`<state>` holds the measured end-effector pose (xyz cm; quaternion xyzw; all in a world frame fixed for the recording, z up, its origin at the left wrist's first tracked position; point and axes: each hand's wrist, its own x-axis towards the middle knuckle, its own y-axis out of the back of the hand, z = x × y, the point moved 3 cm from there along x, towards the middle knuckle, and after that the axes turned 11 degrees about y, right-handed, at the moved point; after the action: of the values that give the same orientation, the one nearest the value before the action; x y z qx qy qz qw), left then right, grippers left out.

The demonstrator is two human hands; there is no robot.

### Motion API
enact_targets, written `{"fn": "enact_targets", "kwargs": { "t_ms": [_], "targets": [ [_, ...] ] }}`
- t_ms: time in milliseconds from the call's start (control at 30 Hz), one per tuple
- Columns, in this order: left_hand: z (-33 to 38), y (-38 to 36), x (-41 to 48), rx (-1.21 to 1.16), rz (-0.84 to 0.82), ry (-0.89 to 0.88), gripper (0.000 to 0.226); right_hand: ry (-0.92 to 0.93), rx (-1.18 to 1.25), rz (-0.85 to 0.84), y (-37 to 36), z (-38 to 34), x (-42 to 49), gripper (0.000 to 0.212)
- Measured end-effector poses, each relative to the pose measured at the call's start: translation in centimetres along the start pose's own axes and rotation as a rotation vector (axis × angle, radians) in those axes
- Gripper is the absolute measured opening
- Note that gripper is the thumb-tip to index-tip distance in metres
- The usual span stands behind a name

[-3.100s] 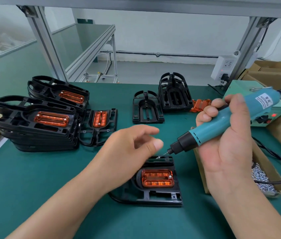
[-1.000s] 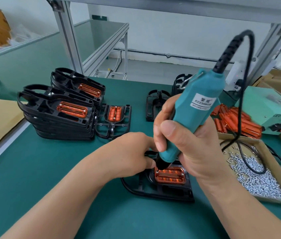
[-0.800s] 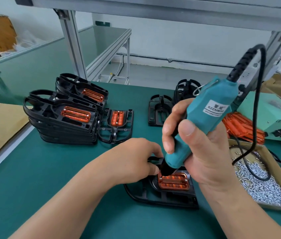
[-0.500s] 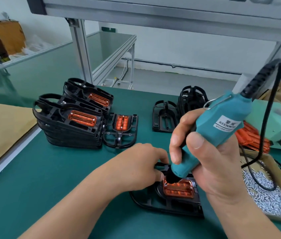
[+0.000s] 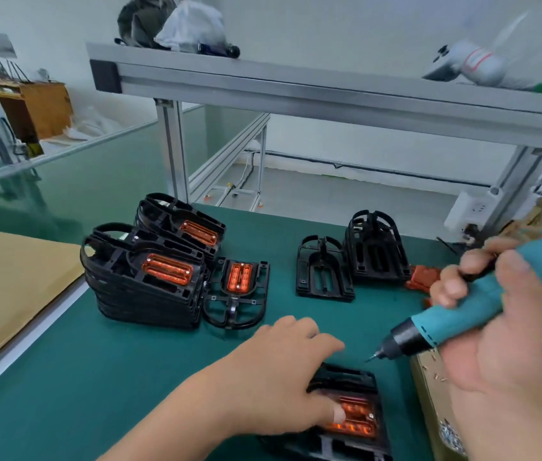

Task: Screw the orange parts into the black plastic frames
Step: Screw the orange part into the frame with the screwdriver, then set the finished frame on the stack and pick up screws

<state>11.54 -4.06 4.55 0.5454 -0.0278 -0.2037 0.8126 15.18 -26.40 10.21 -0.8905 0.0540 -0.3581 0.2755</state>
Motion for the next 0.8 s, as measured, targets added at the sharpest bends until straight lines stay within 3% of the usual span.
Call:
{"fn": "enact_targets", "kwargs": {
  "t_ms": [133,267,467,633,800],
  "targets": [
    [0.7,-1.6,0.3,0.027,-0.097,-0.138,0.073,-0.024,0.006,0.193,2.8,1.3,0.1,0.016],
    [0.8,-1.5,0.5,0.069,0.055,-0.146,0.067,-0.051,0.038,0.295,3.9,2.2,0.1,0.011],
    [-0.2,1.9,0.8,-0.010,0.413,0.141,0.086,-0.068,0.076,0.409,4.7,2.5,-0.3,0.006],
    [-1.6,1.9,1.8,0.117,0.399,0.331,0.077,-0.001,0.112,0.506,4.8,1.4,0.3,0.012],
    [-2.8,3.3,3.1,0.169,0.559,0.533,0.065,-0.042,0.108,0.505,5.2,2.1,0.0,0.014]
  ]
}}
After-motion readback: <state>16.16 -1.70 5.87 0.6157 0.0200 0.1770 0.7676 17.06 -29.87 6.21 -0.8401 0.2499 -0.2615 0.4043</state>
